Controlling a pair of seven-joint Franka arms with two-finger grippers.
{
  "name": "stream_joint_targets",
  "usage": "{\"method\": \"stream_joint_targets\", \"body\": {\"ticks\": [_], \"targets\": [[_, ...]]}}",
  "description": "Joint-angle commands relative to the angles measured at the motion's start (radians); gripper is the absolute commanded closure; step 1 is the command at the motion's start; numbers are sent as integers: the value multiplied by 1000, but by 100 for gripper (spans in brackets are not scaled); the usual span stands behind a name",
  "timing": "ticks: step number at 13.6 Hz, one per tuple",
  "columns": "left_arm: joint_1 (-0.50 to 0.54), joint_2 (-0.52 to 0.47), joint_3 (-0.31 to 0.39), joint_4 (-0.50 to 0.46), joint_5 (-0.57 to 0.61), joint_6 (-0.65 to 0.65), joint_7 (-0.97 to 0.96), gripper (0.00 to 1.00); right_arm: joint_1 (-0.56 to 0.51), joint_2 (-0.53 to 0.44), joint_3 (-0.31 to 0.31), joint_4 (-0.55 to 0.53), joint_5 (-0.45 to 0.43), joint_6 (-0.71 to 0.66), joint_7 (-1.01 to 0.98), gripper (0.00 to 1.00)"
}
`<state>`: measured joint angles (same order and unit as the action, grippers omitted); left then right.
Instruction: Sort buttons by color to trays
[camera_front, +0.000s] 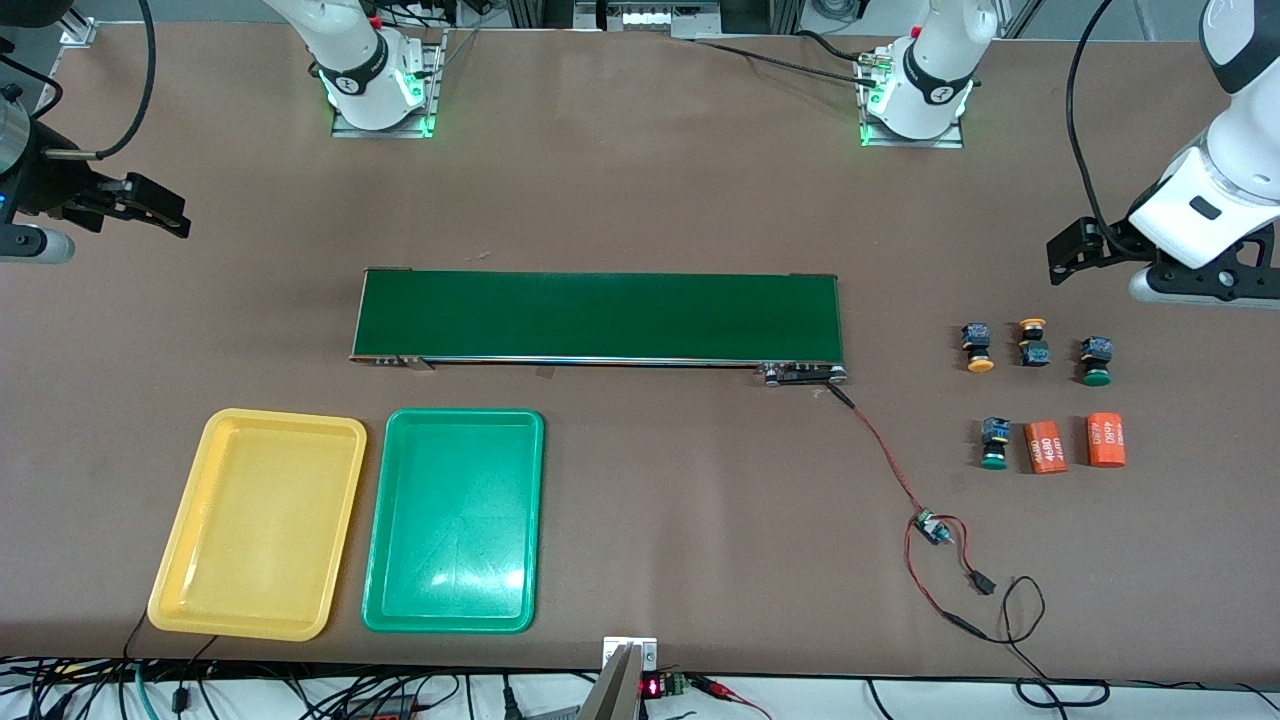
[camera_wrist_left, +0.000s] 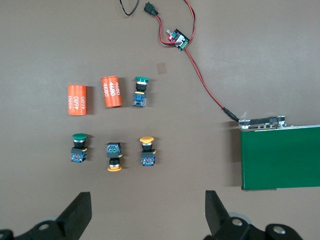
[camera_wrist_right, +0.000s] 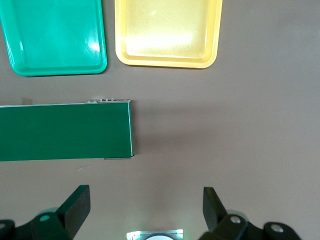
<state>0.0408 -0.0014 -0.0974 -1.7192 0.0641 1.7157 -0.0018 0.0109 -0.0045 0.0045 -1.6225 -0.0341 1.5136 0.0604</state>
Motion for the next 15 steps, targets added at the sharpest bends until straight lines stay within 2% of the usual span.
{"method": "stream_joint_targets", "body": {"ticks": [1,6,11,13,15], "targets": [[4,26,-2,49,-17,-18,-12,0,3,-8,-3,-11,5,10,12,0],[7,41,-1,50,-18,-18,-12,0,4,-8,-3,-11,5,11,12,0],[2,158,-1,134,-18,-30,-3,0,3,-6,-3,-11,10,14,12,0],[11,205,1,141,-18,-28,5,0,4,-5,-3,-11,11,20,10,0],[14,297,2,142,-15,-10,3,0,3,-5,-3,-11,10,20,10,0]]}}
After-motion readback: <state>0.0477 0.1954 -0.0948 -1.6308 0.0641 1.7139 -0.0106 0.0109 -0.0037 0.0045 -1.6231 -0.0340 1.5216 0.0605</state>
